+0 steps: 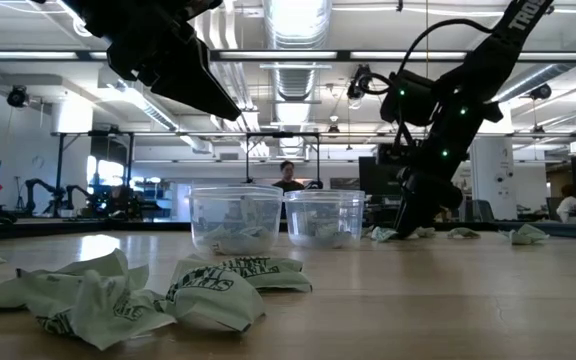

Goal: Pick and place items into bin
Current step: Put the stevia packet into the right bin

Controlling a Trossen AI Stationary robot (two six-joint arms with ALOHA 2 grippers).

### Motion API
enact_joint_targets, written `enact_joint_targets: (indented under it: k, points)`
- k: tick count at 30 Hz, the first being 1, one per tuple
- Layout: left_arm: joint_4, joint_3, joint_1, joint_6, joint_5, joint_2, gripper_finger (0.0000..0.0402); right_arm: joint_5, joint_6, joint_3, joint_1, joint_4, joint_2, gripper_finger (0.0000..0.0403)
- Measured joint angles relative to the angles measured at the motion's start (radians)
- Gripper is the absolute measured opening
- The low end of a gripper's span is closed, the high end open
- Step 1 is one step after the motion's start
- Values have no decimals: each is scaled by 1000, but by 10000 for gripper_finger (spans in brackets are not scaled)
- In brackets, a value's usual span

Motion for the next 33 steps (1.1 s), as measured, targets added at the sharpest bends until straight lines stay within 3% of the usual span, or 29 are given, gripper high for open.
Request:
enact_joint_targets:
  k: [9, 18, 27, 33]
  points:
    - [0, 0, 1, 0, 0, 0, 111, 11, -23, 0, -2, -5, 2, 15]
    - [0, 0, 1, 1, 0, 0, 111, 14, -25, 0, -2, -10, -12, 9]
    - [0, -3, 1, 1, 0, 0, 111, 10, 3, 0, 22, -42, -112, 9]
    - [0, -4, 0, 1, 0, 0, 111, -101, -3, 0, 94, -36, -186, 9]
